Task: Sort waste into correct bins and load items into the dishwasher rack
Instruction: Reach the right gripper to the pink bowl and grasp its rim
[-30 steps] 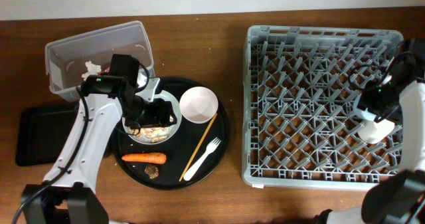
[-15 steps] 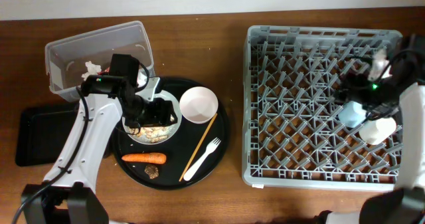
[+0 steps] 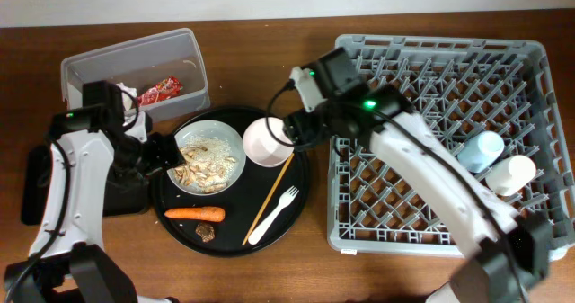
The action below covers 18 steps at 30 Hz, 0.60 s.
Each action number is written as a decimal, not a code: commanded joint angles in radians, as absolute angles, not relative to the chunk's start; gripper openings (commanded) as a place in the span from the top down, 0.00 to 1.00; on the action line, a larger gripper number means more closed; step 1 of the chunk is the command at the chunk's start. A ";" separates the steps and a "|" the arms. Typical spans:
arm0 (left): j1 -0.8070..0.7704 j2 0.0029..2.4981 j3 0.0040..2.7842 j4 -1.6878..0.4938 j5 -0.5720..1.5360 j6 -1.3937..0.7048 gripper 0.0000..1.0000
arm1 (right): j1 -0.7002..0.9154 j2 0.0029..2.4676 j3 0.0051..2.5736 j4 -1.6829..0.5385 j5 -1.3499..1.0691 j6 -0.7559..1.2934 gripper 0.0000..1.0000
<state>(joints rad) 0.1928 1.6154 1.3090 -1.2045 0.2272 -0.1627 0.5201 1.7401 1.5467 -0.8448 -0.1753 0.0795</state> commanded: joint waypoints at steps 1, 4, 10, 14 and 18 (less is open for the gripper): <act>0.198 1.604 1.314 -1.203 0.224 -0.176 0.13 | 0.530 1.866 1.559 -0.774 -0.123 0.198 0.34; 0.197 1.604 1.314 -1.202 0.224 -0.175 0.13 | 0.537 1.978 1.559 -0.723 -0.121 0.200 0.45; 0.197 1.604 1.314 -1.198 0.224 -0.175 0.13 | 0.537 2.075 1.559 -0.709 -0.111 0.231 0.64; 0.197 1.604 1.314 -1.198 0.224 -0.175 0.13 | 0.537 2.078 1.558 -0.701 -0.111 0.231 0.74; 0.197 1.604 1.314 -1.198 0.223 -0.175 0.13 | 0.537 2.089 1.554 -0.718 -0.111 0.230 0.80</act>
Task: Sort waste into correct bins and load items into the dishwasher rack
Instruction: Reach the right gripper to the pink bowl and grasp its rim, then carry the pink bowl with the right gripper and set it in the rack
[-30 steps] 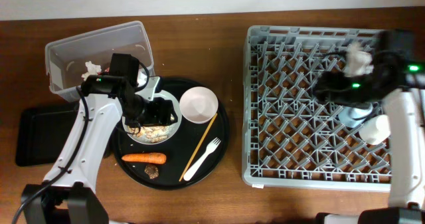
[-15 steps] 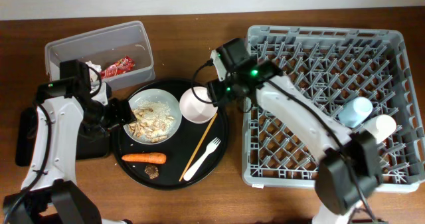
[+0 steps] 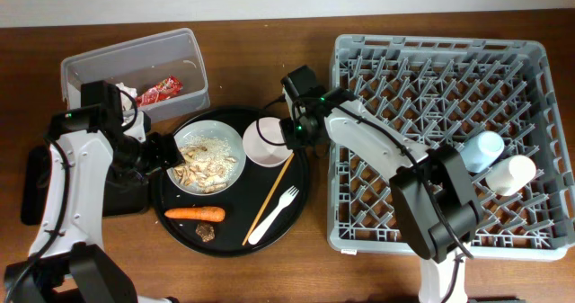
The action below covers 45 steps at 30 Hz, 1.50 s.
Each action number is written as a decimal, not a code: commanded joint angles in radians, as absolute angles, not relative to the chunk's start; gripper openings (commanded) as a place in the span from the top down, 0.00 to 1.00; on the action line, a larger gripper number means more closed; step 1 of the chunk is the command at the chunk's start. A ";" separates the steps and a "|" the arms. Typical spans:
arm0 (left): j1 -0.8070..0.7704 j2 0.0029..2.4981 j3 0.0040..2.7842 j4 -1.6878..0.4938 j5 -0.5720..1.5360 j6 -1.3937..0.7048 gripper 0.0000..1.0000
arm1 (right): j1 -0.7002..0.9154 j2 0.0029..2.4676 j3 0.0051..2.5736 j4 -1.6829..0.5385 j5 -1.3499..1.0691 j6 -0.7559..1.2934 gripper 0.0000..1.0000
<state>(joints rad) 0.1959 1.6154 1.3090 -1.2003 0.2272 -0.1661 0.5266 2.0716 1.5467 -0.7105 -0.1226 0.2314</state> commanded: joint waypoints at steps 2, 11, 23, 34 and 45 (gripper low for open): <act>0.197 1.604 1.314 -1.198 0.223 -0.175 0.13 | 0.537 2.088 1.554 -0.718 -0.112 0.231 0.96; 0.197 1.604 1.314 -1.198 0.223 -0.175 0.13 | 0.449 1.879 1.907 -1.076 0.188 0.218 0.96; 0.197 1.604 1.314 -1.195 0.224 -0.175 0.13 | 0.040 1.874 1.881 -1.218 1.155 0.426 0.96; 0.197 1.604 1.314 -1.193 0.224 -0.176 0.13 | 0.030 2.158 1.849 -1.191 1.107 0.477 0.96; 0.197 1.604 1.314 -1.190 0.224 -0.175 0.13 | 0.192 2.165 1.849 -1.257 0.836 0.477 0.62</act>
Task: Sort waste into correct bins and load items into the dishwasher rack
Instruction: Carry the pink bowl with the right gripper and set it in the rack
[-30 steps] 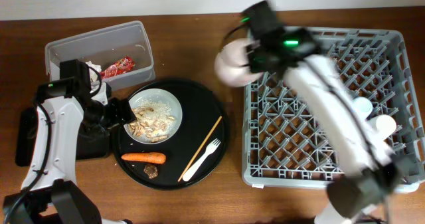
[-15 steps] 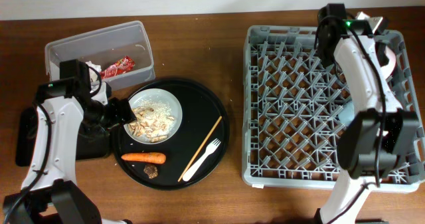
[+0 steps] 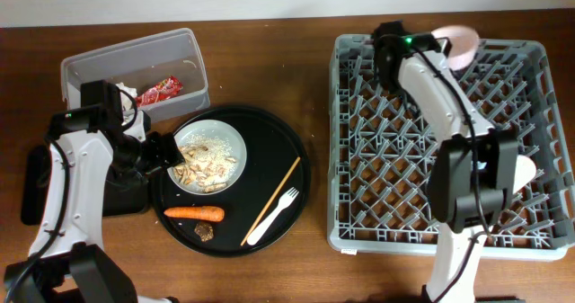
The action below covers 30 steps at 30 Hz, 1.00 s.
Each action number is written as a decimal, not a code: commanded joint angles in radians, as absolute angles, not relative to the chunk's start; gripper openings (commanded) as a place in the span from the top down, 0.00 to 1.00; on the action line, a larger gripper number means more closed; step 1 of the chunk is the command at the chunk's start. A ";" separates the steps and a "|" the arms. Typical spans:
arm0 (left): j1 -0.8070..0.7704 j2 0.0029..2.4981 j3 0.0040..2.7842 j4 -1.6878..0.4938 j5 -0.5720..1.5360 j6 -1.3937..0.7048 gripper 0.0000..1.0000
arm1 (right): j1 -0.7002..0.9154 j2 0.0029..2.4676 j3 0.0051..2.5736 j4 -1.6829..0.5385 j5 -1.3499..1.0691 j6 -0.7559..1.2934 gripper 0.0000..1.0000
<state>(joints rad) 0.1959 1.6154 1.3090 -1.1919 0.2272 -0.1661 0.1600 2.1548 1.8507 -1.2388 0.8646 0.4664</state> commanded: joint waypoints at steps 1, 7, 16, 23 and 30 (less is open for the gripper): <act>0.197 1.604 1.314 -1.190 0.224 -0.175 0.13 | 0.206 2.165 1.849 -1.272 0.829 0.479 0.62; 0.197 1.604 1.314 -1.190 0.224 -0.175 0.13 | 0.172 2.094 1.860 -1.291 0.751 0.541 0.61; 0.197 1.604 1.314 -1.188 0.223 -0.175 0.13 | -0.253 1.978 1.980 -1.082 -0.100 0.423 0.57; 0.197 1.604 1.314 -1.186 0.223 -0.175 0.09 | -0.371 2.072 1.980 -0.959 -0.177 0.427 0.54; 0.197 1.604 1.314 -1.190 0.223 -0.175 0.08 | -0.360 2.185 1.980 -0.919 -0.176 0.427 0.60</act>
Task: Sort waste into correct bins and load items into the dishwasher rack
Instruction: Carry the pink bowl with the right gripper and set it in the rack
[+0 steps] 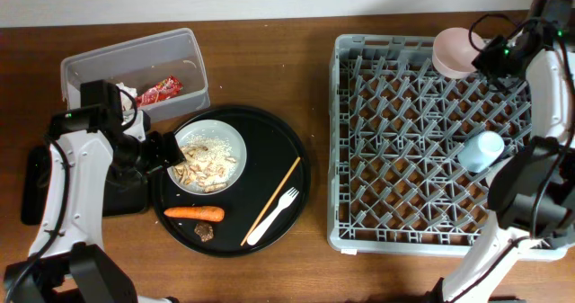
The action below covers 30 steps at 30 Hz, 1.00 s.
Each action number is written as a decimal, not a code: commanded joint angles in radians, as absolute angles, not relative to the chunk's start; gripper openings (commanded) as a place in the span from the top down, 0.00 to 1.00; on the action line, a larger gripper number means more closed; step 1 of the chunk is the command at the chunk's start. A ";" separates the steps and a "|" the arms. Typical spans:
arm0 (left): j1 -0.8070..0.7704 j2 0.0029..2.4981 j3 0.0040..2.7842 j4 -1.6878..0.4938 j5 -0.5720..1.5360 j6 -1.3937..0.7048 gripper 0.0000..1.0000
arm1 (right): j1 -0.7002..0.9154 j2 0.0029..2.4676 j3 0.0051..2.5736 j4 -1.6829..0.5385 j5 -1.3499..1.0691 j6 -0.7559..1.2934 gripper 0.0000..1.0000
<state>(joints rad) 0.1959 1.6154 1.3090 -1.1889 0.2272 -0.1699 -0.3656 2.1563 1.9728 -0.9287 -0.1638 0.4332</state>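
A pink bowl (451,53) sits at the far edge of the grey dishwasher rack (404,159). My right gripper (485,60) is on its right rim and looks shut on it. A pale blue cup (481,150) stands in the rack's right part. On the black tray (296,191) are a white plate (216,141) of food scraps, a carrot (194,214), a wooden chopstick (274,198), a white fork (274,215) and a small brown scrap (206,233). My left gripper (164,152) is at the plate's left rim; its jaws are too small to read.
A clear plastic bin (193,56) at the back left holds a red wrapper (160,90). A dark flat object (36,186) lies under the left arm at the table's left edge. The right arm runs down the rack's right side.
The right arm has swung to the right side of the rack. The pink bowl has come down slightly and now rests on the rack's far edge. The left arm has not moved.
First my right gripper was at the bowl on the tray, beside the plate, and it stayed there at the following moment. Later the bowl was held above the rack's far edge. Now it sits on the rack there. The left gripper stayed at the plate's rim throughout.
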 commanded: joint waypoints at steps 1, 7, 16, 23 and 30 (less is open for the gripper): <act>0.197 1.604 1.314 -1.190 0.224 -0.175 0.09 | -0.359 2.193 1.980 -0.918 -0.177 0.427 0.74; 0.197 1.604 1.314 -1.194 0.223 -0.175 0.09 | -0.377 2.075 1.988 -0.918 -0.131 0.426 0.96; 0.197 1.604 1.314 -1.193 0.223 -0.175 0.05 | -0.184 1.919 1.964 -1.212 1.045 0.568 0.96; 0.197 1.604 1.314 -1.195 0.224 -0.175 0.05 | -0.046 2.074 1.818 -1.188 1.154 0.579 0.96; 0.197 1.604 1.314 -1.198 0.224 -0.175 0.05 | 0.109 2.144 1.803 -1.140 1.039 0.578 0.91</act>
<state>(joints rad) 0.1959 1.6154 1.3090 -1.1934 0.2272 -0.1734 0.0692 2.1128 1.8172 -1.1419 1.1206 0.5640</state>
